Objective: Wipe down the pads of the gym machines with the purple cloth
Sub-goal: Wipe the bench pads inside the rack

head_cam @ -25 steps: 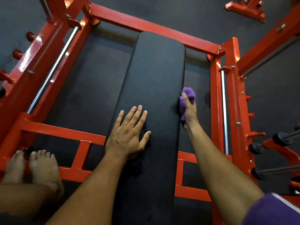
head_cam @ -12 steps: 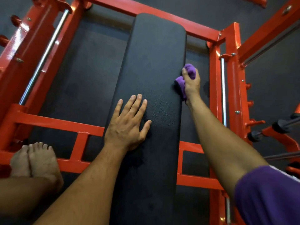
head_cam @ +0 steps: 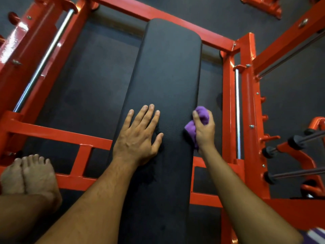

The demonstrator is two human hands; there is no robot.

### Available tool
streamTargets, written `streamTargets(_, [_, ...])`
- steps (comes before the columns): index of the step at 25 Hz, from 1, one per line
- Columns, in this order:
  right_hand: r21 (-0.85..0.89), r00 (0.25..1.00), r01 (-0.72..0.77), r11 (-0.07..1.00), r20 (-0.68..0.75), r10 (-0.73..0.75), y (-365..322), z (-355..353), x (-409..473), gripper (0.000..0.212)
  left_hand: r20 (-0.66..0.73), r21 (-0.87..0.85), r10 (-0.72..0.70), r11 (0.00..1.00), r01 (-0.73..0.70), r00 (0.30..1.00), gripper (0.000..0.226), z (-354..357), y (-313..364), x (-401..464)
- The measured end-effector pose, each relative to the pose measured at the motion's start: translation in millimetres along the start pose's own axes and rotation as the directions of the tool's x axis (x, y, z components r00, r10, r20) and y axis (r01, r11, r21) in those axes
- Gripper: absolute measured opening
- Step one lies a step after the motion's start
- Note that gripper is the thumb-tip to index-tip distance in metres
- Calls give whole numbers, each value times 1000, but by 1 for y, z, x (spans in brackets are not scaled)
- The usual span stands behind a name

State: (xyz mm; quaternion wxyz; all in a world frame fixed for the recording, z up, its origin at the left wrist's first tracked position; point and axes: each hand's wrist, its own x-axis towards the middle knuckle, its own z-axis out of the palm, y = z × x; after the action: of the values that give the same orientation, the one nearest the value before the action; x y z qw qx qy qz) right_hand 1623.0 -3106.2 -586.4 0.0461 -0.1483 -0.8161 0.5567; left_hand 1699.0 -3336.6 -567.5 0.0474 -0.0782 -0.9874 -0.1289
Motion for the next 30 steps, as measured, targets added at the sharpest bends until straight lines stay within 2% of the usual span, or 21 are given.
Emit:
streamTargets(3, [-157,988,111,981,-86,-126,-27,18,55,29,69,-4,5,1000,-4,998,78,0,2,0])
streamTargets(4, [-241,988,114,964,-74,-135,-30,18,62,33,117,-5,8,1000,-7,993,81,-3,3,2])
streamTargets(6, [-412,995,102,905,57,-86,-34,13,61,39,212,-19,3,1000,2,977,86,-13,3,5])
streamTargets(8, [-577,983,116,809,185,-9,-44,-3,61,42,311,-52,42,998,-27,950,85,-27,-1,7])
streamTargets(10, [-711,955,213,671,297,11,-66,-15,72,40,356,-86,113,992,-88,928,81,-34,-9,4])
streamTargets(12, [-789,915,381,482,396,-75,-102,-7,86,38,274,-99,132,989,-108,953,79,-28,-17,-6])
streamTargets(13, [-773,871,486,408,470,-145,-122,2,90,42,220,-104,126,989,-105,967,79,-25,-17,-9])
streamTargets(14, [-713,793,608,350,570,-215,-142,19,91,49,184,-112,121,989,-101,975,80,-21,-17,-10])
streamTargets(16, [-512,559,828,228,785,-266,-180,72,90,65,155,-124,125,987,-106,980,77,-14,-18,-8])
streamTargets(18, [-354,360,933,68,921,-146,-210,142,92,74,129,-155,137,981,-117,982,75,-13,-19,-7])
streamTargets(20, [-241,241,969,-49,970,-1,-227,204,93,73,104,-188,137,975,-116,985,75,-11,-19,-7])
streamTargets(21, [-220,229,970,-102,970,81,-228,226,96,68,97,-205,137,972,-115,986,75,-9,-19,-7])
streamTargets(22, [-216,248,959,-182,953,176,-226,242,98,57,101,-214,139,970,-115,985,76,-7,-18,-8])
streamTargets(24, [-223,366,897,-383,859,358,-215,261,95,45,114,-209,146,971,-120,983,76,-7,-19,-7])
streamTargets(26, [-211,439,856,-471,778,450,-204,269,78,52,109,-212,142,970,-117,984,77,-7,-20,-5])
streamTargets(28, [-167,392,881,-442,781,487,-193,271,53,52,108,-204,152,971,-128,983,76,-10,-21,-6])
streamTargets(30, [-69,246,940,-336,817,521,-182,259,27,53,123,-204,202,963,-175,972,73,-15,-22,-8])
